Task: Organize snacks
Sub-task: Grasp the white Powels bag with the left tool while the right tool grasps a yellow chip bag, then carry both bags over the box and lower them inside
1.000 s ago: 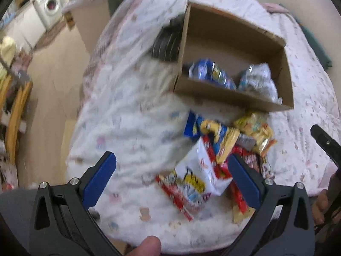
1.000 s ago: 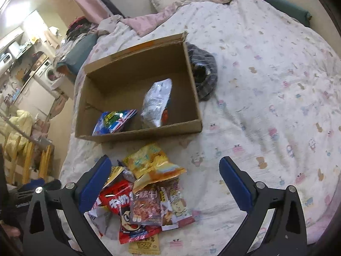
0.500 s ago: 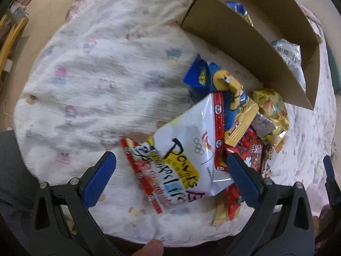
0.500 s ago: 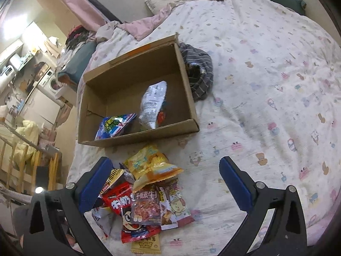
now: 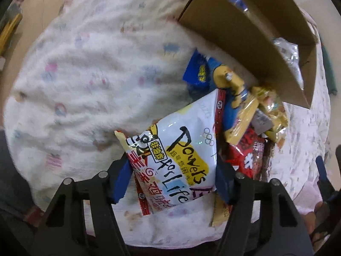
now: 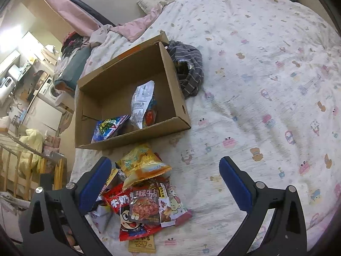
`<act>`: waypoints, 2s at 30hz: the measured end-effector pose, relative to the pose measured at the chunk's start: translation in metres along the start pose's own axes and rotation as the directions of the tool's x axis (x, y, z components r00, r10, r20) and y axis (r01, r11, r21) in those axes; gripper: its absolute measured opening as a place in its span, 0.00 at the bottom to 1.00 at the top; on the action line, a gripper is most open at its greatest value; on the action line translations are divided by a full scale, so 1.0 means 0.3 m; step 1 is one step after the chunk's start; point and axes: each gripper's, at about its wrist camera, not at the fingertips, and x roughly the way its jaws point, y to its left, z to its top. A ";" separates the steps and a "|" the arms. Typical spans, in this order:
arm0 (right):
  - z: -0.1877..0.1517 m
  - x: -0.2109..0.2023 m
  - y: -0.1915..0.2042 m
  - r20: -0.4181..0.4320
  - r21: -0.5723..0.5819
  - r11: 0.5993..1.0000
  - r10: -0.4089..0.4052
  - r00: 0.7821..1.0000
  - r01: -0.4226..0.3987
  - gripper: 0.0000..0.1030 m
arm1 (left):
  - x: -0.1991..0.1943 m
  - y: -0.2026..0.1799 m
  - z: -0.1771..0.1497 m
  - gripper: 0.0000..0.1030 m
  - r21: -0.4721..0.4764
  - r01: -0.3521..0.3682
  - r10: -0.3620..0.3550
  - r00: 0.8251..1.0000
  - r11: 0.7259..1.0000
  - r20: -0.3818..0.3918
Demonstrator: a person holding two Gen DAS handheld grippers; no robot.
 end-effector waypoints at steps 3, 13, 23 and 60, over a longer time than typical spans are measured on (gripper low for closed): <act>-0.002 0.013 0.005 -0.023 -0.001 1.000 0.026 0.999 -0.027 1.00 | -0.088 -0.024 0.010 0.61 0.078 -0.060 0.056 0.997 0.995 0.054; 0.047 0.172 0.164 -0.195 -0.222 0.974 0.000 0.981 -0.044 0.92 | -0.230 -0.064 0.182 0.61 0.266 -0.190 0.140 0.971 0.945 0.194; 0.035 0.448 0.229 -0.343 -0.284 0.957 -0.039 0.938 -0.064 0.84 | -0.122 -0.025 0.225 0.61 0.191 -0.116 0.085 0.983 0.975 0.161; 0.005 0.097 0.283 -0.193 -0.261 0.912 0.271 0.943 -0.315 0.50 | -0.297 -0.111 0.185 0.61 0.283 -0.126 0.028 0.945 0.951 0.325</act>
